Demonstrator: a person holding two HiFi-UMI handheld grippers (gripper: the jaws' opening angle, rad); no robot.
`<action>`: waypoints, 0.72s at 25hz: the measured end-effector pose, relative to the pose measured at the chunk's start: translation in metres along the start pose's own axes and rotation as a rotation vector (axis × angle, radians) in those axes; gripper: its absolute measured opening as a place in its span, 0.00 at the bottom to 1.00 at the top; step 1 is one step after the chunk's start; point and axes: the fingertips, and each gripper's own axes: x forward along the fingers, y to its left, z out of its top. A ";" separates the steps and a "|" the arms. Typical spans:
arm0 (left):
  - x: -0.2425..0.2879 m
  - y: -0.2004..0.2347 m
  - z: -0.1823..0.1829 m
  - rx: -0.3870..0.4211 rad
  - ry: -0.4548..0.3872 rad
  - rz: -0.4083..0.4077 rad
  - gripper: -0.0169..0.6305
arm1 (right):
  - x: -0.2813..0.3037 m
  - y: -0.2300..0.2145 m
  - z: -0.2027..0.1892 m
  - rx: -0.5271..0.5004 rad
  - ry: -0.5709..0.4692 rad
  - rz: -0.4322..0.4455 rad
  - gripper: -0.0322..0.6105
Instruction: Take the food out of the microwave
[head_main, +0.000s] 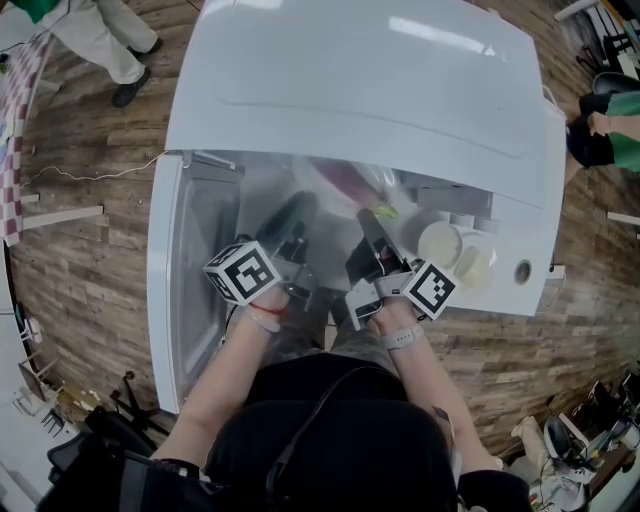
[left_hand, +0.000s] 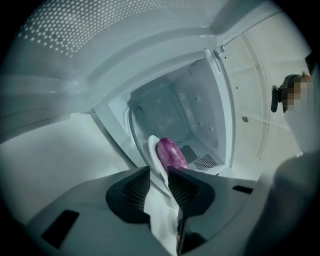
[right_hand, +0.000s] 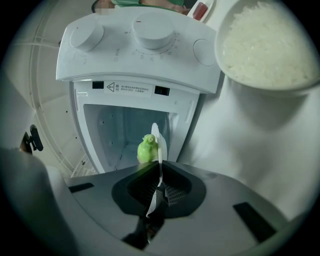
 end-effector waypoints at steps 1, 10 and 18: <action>0.000 0.000 0.000 -0.007 0.000 -0.002 0.18 | -0.001 0.000 0.000 0.000 0.004 0.001 0.10; 0.000 0.007 -0.001 -0.107 0.000 -0.011 0.18 | -0.003 -0.002 -0.005 0.003 0.044 0.006 0.10; -0.002 0.007 -0.002 -0.160 -0.011 -0.016 0.18 | -0.007 -0.003 -0.009 0.005 0.061 0.004 0.10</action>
